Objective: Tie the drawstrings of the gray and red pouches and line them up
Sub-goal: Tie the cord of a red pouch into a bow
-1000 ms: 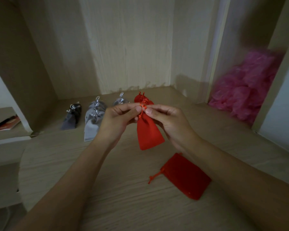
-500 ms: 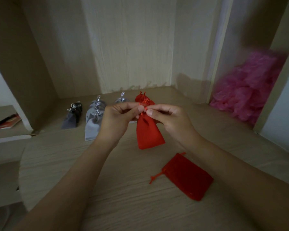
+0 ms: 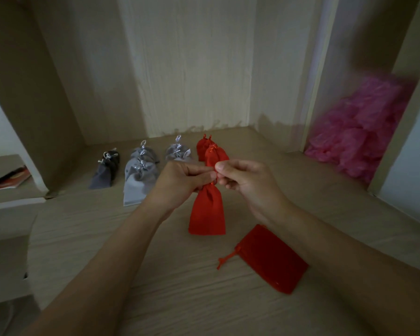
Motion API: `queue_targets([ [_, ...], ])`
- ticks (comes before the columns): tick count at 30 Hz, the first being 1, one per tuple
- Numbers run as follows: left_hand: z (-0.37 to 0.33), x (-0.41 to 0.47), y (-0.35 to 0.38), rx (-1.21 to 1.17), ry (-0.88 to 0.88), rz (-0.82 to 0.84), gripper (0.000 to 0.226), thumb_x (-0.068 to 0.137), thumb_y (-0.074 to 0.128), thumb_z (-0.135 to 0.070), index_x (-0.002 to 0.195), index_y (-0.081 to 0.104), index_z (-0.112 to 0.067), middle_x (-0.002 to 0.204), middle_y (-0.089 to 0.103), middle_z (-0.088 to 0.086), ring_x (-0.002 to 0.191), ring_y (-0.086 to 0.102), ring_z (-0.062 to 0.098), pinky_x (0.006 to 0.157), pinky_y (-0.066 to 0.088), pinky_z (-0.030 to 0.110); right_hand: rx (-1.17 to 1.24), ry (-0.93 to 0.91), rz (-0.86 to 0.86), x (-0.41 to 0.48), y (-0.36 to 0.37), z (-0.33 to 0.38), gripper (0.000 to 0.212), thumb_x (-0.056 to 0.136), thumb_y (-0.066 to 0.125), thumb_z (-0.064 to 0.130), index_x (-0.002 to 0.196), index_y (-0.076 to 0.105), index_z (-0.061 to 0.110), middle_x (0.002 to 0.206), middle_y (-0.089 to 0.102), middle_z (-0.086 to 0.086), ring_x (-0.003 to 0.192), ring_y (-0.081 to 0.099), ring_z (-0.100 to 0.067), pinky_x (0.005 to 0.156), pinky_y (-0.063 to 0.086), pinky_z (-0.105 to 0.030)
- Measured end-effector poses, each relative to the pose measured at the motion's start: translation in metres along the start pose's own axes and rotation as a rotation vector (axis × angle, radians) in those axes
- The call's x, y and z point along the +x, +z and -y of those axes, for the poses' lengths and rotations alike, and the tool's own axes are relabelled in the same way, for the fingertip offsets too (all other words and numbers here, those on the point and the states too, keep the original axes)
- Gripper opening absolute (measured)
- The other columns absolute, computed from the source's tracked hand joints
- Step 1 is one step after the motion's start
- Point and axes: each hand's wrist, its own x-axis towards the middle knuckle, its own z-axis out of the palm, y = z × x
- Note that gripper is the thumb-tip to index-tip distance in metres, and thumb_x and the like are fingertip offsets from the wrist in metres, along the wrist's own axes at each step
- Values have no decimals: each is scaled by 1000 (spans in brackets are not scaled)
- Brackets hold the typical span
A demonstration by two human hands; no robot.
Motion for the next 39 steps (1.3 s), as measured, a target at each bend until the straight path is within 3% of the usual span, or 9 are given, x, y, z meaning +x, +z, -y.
queue_targets([
  [5, -2, -3, -4, 52, -32, 125, 9, 79, 70, -10, 83, 76, -16, 78, 69, 16, 70, 50, 20, 63, 43, 20, -302, -189, -6, -2, 1, -3, 3, 83, 69, 7, 83, 72, 5, 63, 65, -7, 54, 56, -2, 56, 44, -13],
  [8, -2, -1, 0, 37, -50, 51, 16, 79, 71, -10, 69, 76, -23, 62, 67, 1, 58, 48, 11, 57, 40, 17, -339, -253, -22, -3, 1, -1, 4, 81, 70, 8, 79, 73, 10, 66, 69, 1, 61, 60, 0, 63, 45, -12],
  [13, 1, 1, 7, -210, -92, -72, 23, 86, 60, -3, 67, 70, -11, 48, 54, -5, 49, 46, 7, 58, 41, 19, -308, -293, -52, -3, 1, 1, 8, 82, 70, 8, 85, 75, 13, 77, 72, 4, 72, 64, 0, 71, 47, -13],
  [24, 5, 3, 13, -360, 56, -9, 19, 91, 51, -6, 95, 68, -2, 61, 59, -2, 66, 54, 10, 74, 52, 23, -220, -317, -51, -3, 1, 10, 11, 81, 70, 4, 79, 71, 14, 65, 69, 6, 62, 64, -2, 61, 48, -14],
  [29, 0, -1, 14, -407, 117, 40, 29, 86, 53, -12, 109, 64, 4, 95, 70, 16, 92, 64, 24, 89, 52, 30, -264, -378, -99, -2, -1, 13, 9, 81, 72, 9, 81, 73, 18, 72, 70, 5, 66, 65, -3, 62, 48, -15],
  [32, 1, -1, 14, -425, 123, -49, 30, 81, 59, -15, 103, 66, 5, 101, 67, 26, 94, 64, 30, 87, 53, 30, -314, -424, -51, -6, 1, 15, 6, 82, 71, 10, 84, 74, 14, 76, 71, 3, 69, 66, -5, 63, 48, -15],
  [34, 3, 1, 14, -419, 113, -89, 29, 81, 60, -18, 95, 68, 6, 91, 62, 31, 86, 59, 31, 81, 54, 30, -305, -405, -28, -5, 1, 13, 8, 82, 70, 7, 84, 73, 14, 77, 71, 1, 72, 67, -9, 66, 51, -19],
  [37, 5, 3, 15, -345, 125, -110, 23, 85, 57, -17, 89, 69, 2, 70, 59, 14, 70, 54, 18, 68, 52, 21, -237, -324, -22, -2, 1, 11, 10, 82, 69, 5, 83, 69, 15, 80, 72, -6, 81, 70, -20, 77, 56, -32],
  [39, 5, 2, 15, -258, 172, -119, 21, 89, 55, -12, 92, 68, 5, 69, 65, 12, 67, 59, 17, 66, 53, 22, -108, -188, -3, 0, 1, 11, 12, 81, 69, 2, 89, 63, 9, 79, 70, -10, 79, 69, -21, 76, 56, -33],
])
